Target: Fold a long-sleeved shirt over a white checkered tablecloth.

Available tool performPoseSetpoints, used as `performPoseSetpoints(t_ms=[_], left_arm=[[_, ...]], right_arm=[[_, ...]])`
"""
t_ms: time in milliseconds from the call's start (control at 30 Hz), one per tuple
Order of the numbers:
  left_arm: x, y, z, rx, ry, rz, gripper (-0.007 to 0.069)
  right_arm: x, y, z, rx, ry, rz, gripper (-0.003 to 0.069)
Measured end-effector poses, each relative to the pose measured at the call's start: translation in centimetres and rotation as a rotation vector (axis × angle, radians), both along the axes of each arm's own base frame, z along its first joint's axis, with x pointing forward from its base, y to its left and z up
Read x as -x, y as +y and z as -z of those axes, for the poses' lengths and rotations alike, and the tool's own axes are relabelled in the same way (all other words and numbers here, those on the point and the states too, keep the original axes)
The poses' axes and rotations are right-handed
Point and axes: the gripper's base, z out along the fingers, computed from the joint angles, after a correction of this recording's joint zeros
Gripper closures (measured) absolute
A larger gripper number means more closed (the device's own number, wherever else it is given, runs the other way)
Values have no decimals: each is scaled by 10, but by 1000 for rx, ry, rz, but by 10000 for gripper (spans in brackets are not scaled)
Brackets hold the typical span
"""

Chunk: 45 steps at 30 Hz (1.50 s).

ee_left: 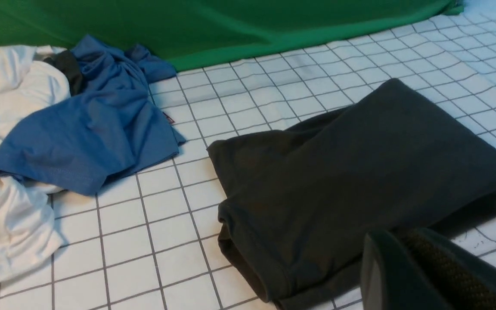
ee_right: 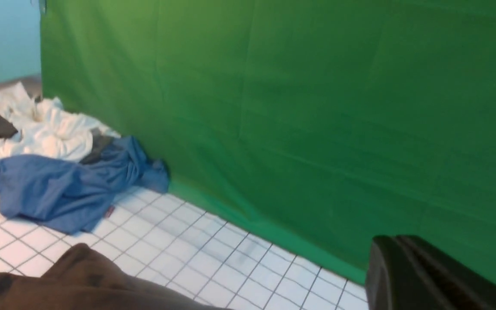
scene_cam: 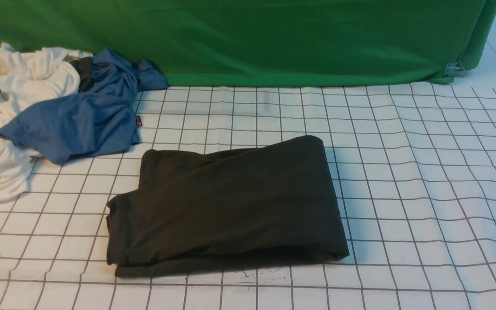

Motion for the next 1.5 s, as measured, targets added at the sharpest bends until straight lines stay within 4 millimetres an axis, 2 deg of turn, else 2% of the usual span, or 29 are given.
performPoseSetpoints(t_ms=[33,100,233,333,1133,1233,1367,1500], left_arm=[[1,0,0,0,-5,0,615],[7,2,3,0,-34,-4,615],[9,3,3,-2,-47,-6,615],[9,3,3,-3,-48,-7,615],[9,3,3,-3,-48,-7,597],[9,3,3,-4,-48,-7,593],[9,3,3,-7,-49,-8,591],[9,3,3,-7,-49,-8,588]], right_arm=[[1,-1,1,-2,-4,0,623],[17,-8,6,-21,-46,4,623],[36,-16,2,-54,-122,6,622],[42,-19,0,-63,-141,7,620],[42,-19,2,-108,-117,7,570],[41,-19,15,-113,-123,14,617],[49,-28,47,-93,-138,74,645],[55,-42,99,-12,-114,221,645]])
